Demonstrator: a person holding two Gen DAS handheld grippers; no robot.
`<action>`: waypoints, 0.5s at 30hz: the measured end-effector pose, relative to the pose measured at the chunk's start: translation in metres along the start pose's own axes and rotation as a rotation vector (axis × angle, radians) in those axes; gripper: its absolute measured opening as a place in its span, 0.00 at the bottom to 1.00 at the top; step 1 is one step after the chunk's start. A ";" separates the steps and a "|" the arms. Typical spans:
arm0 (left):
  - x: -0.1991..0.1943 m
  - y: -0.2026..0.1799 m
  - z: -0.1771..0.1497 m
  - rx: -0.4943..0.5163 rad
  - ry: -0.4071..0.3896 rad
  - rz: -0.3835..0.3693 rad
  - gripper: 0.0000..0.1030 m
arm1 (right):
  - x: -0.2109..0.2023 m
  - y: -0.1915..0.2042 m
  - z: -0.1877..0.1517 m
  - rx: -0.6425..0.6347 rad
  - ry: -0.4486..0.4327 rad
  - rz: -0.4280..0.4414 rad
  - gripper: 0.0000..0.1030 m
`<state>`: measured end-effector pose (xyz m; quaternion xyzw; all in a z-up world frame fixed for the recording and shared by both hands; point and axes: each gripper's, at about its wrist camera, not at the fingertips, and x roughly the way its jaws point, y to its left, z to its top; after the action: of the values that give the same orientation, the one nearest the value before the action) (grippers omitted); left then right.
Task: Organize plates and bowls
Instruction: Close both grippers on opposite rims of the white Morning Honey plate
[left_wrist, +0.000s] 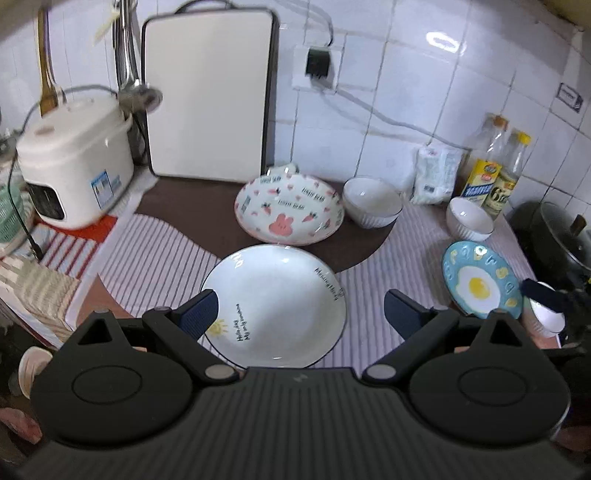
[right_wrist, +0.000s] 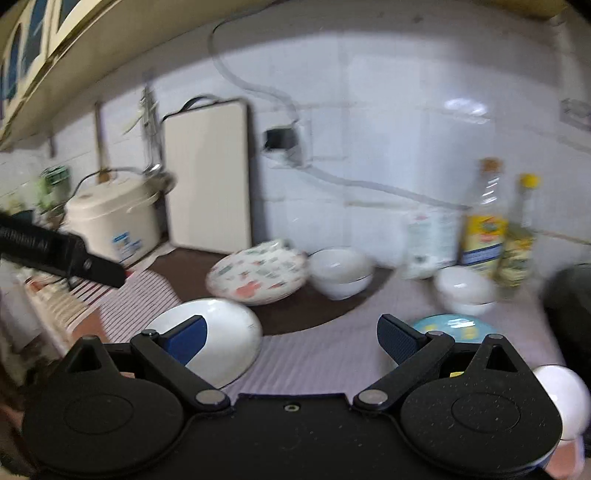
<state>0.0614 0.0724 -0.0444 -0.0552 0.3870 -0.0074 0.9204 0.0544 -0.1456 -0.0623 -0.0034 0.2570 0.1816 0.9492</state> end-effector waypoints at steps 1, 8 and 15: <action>0.009 0.005 -0.001 0.000 0.013 0.012 0.94 | 0.011 0.003 -0.003 -0.005 0.006 0.020 0.97; 0.075 0.039 -0.003 -0.026 0.085 0.101 0.92 | 0.085 0.014 -0.024 0.009 0.077 0.133 0.97; 0.131 0.071 -0.013 -0.024 0.102 0.223 0.88 | 0.147 0.019 -0.045 0.068 0.199 0.162 0.92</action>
<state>0.1419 0.1342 -0.1536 -0.0225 0.4372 0.0967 0.8939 0.1438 -0.0821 -0.1717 0.0318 0.3552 0.2478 0.9008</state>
